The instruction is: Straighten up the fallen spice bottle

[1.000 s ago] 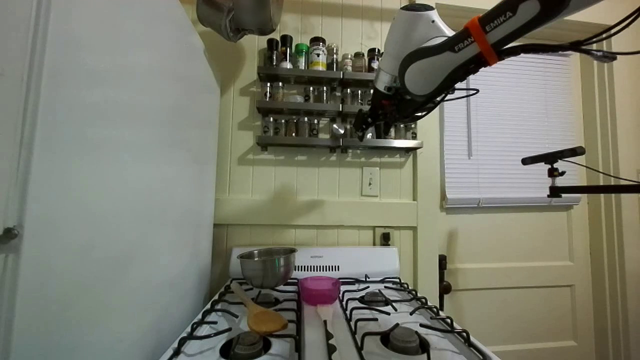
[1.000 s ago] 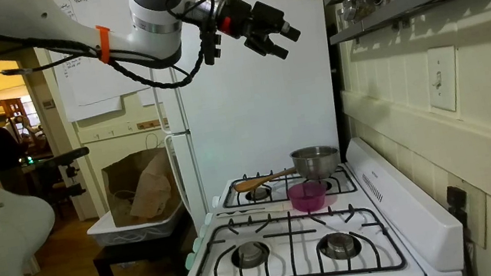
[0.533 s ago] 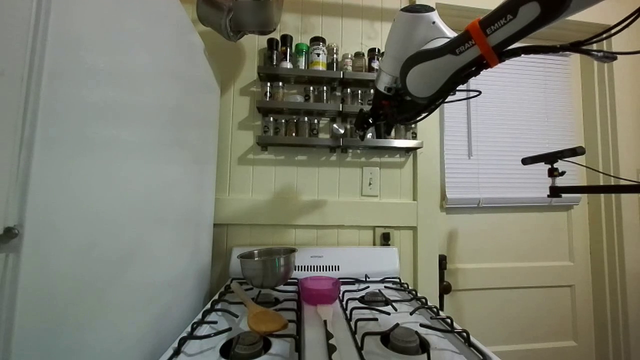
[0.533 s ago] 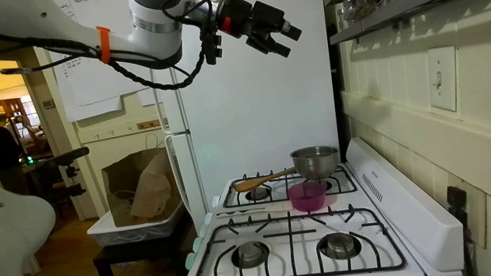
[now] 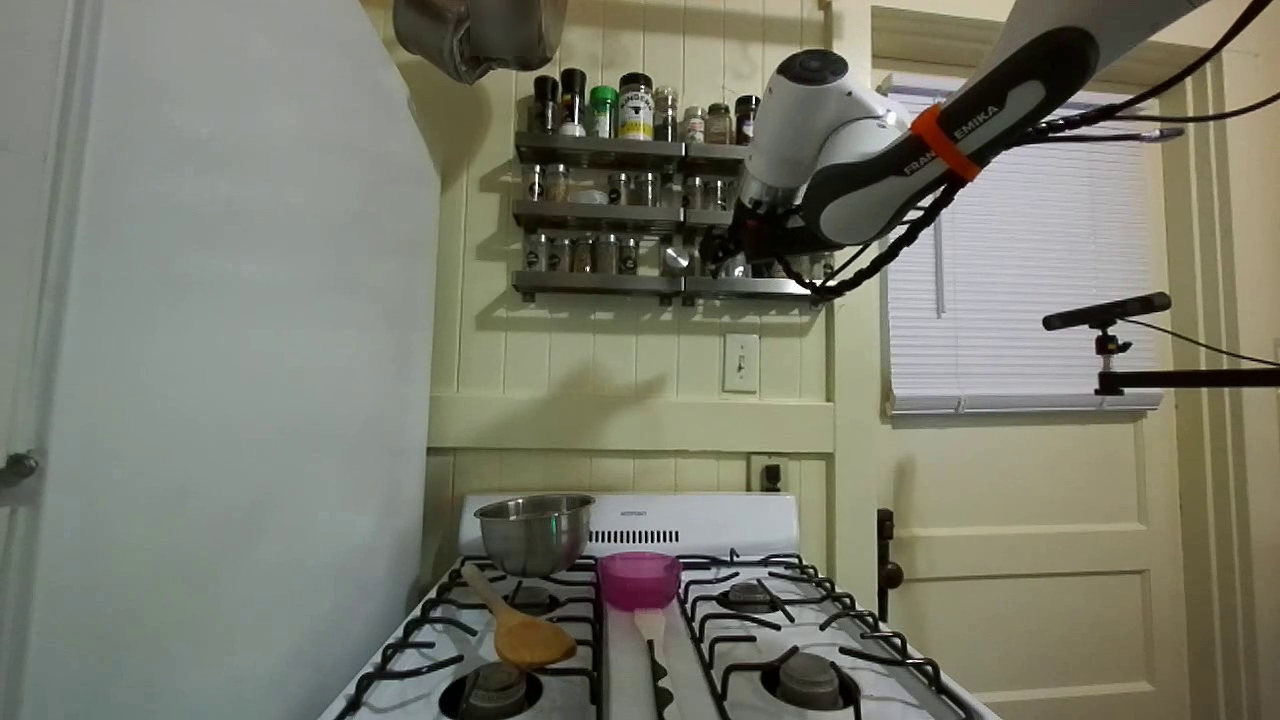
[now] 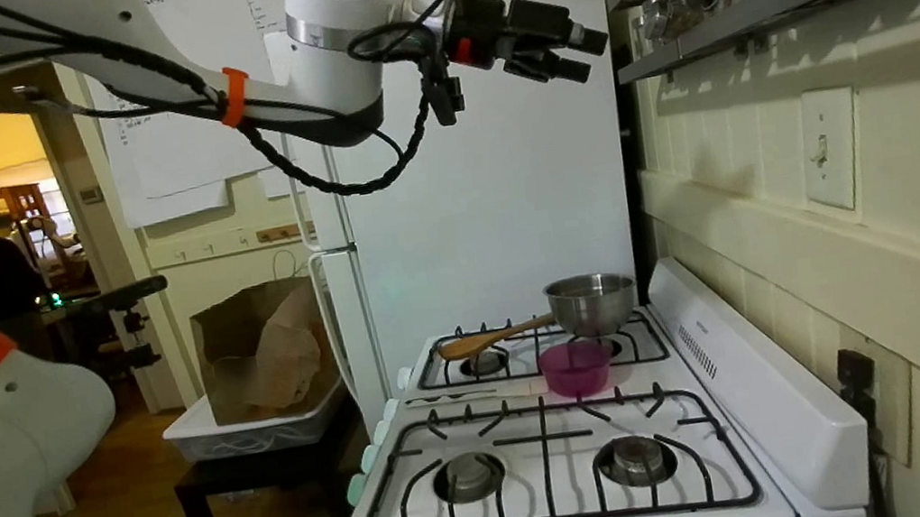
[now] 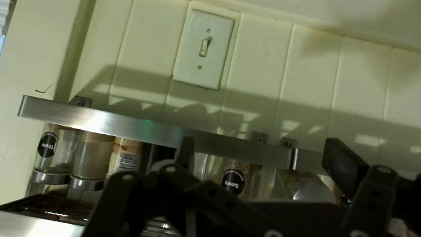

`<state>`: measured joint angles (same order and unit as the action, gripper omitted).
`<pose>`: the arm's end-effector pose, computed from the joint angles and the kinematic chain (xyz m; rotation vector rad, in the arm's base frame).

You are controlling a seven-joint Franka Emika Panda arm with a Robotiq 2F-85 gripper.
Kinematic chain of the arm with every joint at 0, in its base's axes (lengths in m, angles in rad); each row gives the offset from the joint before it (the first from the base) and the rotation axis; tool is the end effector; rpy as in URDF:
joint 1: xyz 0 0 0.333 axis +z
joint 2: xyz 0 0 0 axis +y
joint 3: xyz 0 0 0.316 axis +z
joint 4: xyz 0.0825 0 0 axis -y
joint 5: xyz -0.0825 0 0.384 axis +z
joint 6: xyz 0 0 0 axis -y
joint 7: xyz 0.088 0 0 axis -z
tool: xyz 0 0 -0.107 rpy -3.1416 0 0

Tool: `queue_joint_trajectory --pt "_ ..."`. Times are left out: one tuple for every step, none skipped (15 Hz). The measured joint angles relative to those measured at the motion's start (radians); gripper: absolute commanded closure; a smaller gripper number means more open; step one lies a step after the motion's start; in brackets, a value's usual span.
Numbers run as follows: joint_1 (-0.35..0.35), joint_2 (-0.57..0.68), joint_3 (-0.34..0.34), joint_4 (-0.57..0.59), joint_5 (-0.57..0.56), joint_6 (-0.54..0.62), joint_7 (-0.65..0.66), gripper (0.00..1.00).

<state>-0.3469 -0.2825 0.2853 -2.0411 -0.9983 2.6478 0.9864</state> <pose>0.5256 0.0095 0.6493 2.2860 -0.3744 1.4102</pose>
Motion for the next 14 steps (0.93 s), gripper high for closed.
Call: queue_joint_trajectory --pt "-0.012 0.017 0.013 0.020 -0.039 0.000 0.042 0.00" --pt "-0.021 0.035 0.023 0.040 -0.075 0.000 0.079 0.00" --pt "-0.027 0.053 0.032 0.061 -0.108 0.000 0.112 0.00" --pt "-0.031 0.071 0.039 0.080 -0.139 0.000 0.142 0.00" --pt "-0.034 0.089 0.046 0.100 -0.167 0.000 0.171 0.00" --pt "-0.036 0.107 0.051 0.119 -0.191 0.000 0.194 0.00" --pt "-0.037 0.124 0.056 0.137 -0.209 0.000 0.212 0.00" --pt "-0.036 0.143 0.061 0.157 -0.229 0.000 0.230 0.00" --pt "-0.036 0.159 0.065 0.175 -0.248 0.000 0.249 0.00" --pt "-0.036 0.176 0.069 0.194 -0.266 0.000 0.267 0.00" --pt "-0.036 0.191 0.073 0.212 -0.282 0.000 0.284 0.00" --pt "-0.036 0.204 0.077 0.229 -0.298 0.000 0.300 0.00" --pt "-0.035 0.216 0.081 0.243 -0.313 0.000 0.316 0.00" --pt "-0.035 0.226 0.085 0.257 -0.328 0.000 0.331 0.00"
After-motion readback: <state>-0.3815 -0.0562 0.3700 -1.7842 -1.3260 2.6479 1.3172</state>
